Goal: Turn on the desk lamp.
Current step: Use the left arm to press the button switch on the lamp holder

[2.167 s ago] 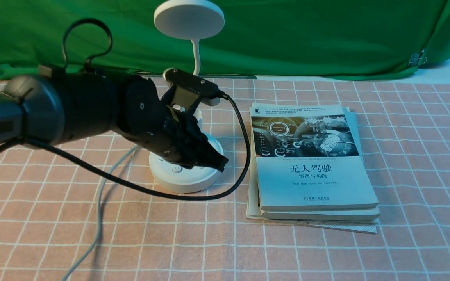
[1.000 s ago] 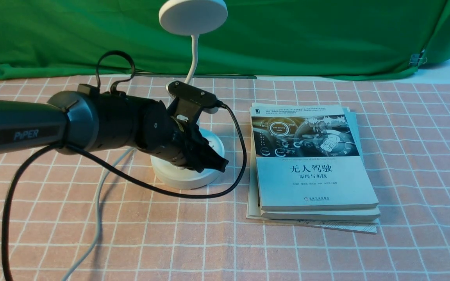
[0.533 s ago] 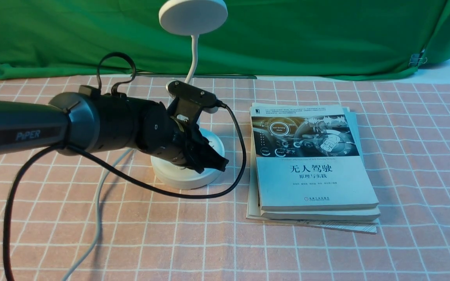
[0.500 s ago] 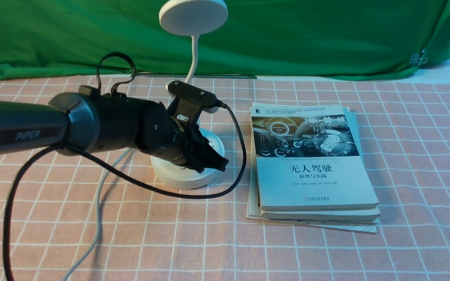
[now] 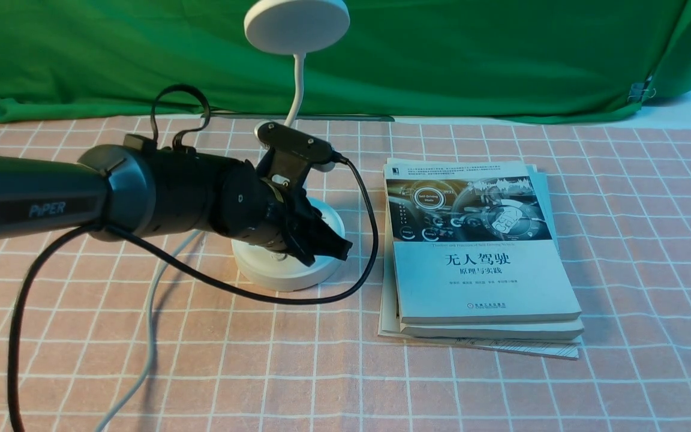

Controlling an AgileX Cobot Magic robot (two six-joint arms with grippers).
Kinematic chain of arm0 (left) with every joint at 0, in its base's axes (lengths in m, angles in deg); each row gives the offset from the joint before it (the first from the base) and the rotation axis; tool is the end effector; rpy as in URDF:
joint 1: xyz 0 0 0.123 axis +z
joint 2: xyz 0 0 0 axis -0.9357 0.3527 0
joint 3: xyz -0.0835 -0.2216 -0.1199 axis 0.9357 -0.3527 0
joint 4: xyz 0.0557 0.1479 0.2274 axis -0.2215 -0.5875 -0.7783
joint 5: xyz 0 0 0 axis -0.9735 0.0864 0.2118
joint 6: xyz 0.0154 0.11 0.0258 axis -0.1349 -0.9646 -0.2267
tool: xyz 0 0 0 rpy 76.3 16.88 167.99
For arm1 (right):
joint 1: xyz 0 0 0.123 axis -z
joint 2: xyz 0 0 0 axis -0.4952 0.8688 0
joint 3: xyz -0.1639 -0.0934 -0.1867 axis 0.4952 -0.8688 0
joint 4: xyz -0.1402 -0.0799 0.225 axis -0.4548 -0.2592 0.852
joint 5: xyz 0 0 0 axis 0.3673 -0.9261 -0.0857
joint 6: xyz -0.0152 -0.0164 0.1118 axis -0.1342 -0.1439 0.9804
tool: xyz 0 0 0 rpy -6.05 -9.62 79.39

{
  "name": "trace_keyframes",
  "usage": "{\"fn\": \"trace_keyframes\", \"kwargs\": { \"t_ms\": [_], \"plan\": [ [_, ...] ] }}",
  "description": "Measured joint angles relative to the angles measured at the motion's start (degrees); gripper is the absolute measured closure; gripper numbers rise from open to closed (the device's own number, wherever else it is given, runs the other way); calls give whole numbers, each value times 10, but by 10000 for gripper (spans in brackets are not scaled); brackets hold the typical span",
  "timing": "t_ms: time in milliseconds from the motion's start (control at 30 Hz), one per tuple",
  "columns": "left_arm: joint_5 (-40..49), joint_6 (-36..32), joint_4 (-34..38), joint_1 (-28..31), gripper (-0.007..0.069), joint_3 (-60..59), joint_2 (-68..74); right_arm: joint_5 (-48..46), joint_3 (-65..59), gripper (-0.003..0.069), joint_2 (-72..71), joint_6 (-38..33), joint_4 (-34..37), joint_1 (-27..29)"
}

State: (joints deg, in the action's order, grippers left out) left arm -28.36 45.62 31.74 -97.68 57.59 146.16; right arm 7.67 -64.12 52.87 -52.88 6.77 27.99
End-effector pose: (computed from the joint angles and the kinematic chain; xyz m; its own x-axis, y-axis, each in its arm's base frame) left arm 0.3825 -0.2114 0.1171 -0.6328 0.3940 -0.6666 0.5276 0.8495 0.0012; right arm 0.1237 0.0024 0.1850 -0.1521 0.0344 -0.9878 -0.0131 0.9992 0.0368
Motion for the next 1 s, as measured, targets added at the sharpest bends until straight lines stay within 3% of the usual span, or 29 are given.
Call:
{"fn": "trace_keyframes", "kwargs": {
  "t_ms": [1000],
  "plan": [
    [28, 0, -7, 0, 603, 0, -7, 0, 0, 421, 0, 0, 0, 0]
  ]
}}
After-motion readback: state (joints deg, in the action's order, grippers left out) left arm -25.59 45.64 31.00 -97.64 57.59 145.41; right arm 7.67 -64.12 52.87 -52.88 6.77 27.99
